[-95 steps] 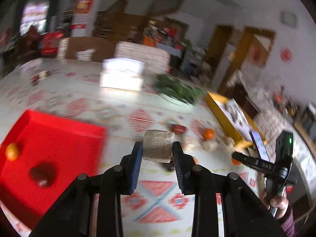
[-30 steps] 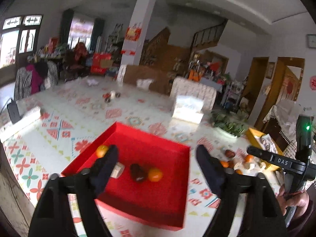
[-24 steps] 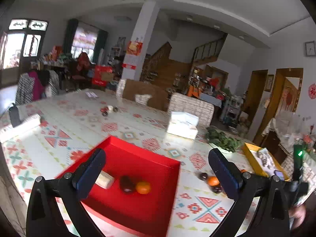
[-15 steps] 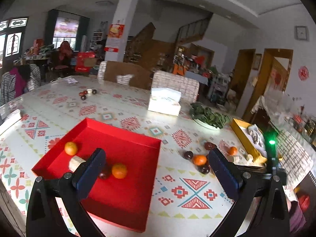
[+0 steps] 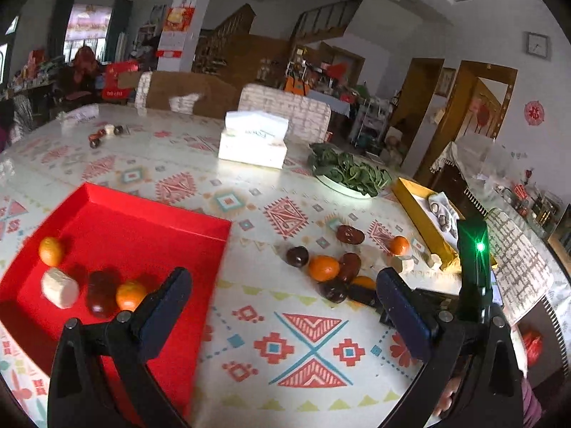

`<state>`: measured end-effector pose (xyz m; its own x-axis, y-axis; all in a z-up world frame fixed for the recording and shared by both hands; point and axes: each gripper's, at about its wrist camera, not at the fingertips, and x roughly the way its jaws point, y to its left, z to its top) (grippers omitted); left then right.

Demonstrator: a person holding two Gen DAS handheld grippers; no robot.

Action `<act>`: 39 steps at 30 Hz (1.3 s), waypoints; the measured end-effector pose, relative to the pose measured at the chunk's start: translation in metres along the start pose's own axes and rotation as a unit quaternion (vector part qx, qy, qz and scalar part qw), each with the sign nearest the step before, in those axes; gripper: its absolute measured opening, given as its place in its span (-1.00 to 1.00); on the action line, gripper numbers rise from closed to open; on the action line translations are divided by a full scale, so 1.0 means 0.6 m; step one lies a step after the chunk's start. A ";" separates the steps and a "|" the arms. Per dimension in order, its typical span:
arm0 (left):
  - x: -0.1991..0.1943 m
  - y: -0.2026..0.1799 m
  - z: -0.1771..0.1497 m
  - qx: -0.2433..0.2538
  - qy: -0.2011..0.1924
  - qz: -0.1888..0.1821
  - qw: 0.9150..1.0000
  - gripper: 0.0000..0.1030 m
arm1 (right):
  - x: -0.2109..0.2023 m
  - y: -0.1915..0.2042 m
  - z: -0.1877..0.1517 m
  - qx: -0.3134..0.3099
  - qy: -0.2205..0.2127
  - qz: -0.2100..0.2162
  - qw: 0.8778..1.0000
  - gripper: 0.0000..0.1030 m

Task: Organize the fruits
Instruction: 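Move both open tools back toward the remaining fruits, then grasp an orange with the right tool while the left tool grasps a dark chestnut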

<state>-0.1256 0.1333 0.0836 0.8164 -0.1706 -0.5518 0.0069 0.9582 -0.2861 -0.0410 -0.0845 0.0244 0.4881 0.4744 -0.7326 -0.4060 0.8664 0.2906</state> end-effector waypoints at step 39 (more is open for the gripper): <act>0.153 -0.088 -0.034 0.074 0.123 -0.025 0.989 -0.51 | -0.049 -0.077 -0.007 0.097 -0.037 0.004 0.995 -0.27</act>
<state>-0.0626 0.0625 0.0322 0.6479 -0.2518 -0.7189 0.1435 0.9672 -0.2095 -0.0397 -0.1389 0.0299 0.5445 0.4849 -0.6844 -0.2570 0.8732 0.4141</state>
